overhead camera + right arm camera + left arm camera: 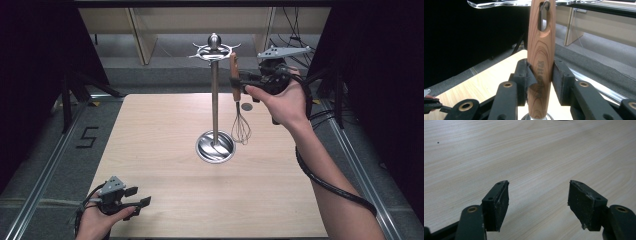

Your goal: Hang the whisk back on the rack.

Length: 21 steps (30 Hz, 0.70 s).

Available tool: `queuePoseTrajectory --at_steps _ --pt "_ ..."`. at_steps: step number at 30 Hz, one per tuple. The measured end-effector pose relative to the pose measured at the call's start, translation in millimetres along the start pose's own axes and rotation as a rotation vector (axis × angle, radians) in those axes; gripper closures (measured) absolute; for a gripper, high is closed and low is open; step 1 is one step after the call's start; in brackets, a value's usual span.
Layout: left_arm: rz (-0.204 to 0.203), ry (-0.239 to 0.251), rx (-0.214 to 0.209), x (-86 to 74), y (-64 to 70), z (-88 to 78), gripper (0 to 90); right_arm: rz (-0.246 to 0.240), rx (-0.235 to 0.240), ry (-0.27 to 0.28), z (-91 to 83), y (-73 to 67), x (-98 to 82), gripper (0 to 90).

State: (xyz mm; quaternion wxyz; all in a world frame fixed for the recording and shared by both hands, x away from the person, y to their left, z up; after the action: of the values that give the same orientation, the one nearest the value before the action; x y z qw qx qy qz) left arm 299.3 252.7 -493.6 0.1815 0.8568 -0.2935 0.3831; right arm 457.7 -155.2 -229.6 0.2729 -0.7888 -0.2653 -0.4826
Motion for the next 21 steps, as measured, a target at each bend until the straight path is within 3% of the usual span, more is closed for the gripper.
queuePoseTrajectory --at_steps 1,6,15,19,20,21 --pt "0.003 -0.001 0.0 0.1 -0.1 -0.1 32.3 -0.018 0.003 0.004 1.2 0.8 -0.4 68.1" --pt "0.001 -0.002 0.0 -0.1 -0.1 -0.1 32.4 -0.014 -0.002 0.009 0.7 -1.6 -2.8 65.7" --pt "0.0 0.0 0.002 0.0 -0.1 0.0 32.3 -0.057 -0.052 0.014 -11.0 2.2 -16.2 49.3" --pt "0.0 0.001 0.0 -0.1 -0.2 -0.3 32.3 -0.062 -0.064 0.004 -17.0 8.4 -32.2 45.0" --pt "-0.036 0.031 0.005 0.1 2.1 1.5 32.3 -0.058 -0.063 0.001 -17.9 10.1 -38.4 44.0" --pt "-0.04 0.037 0.008 0.2 2.5 1.6 32.3 -0.028 -0.077 -0.023 -19.7 17.6 -68.5 43.1"
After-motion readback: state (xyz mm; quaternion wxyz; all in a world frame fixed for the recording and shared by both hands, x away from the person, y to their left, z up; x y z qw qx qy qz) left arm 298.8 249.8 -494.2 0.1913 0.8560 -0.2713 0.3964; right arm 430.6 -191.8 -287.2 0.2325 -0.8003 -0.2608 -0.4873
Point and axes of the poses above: each handheld gripper's, and its own axes: z roughly forward along the jaws, x roughly out of its top, y roughly to its right, the point moved 1 cm from there along z, roughly forward along the jaws, and after that the axes turned 7 degrees about z, right-handed, at the moved point
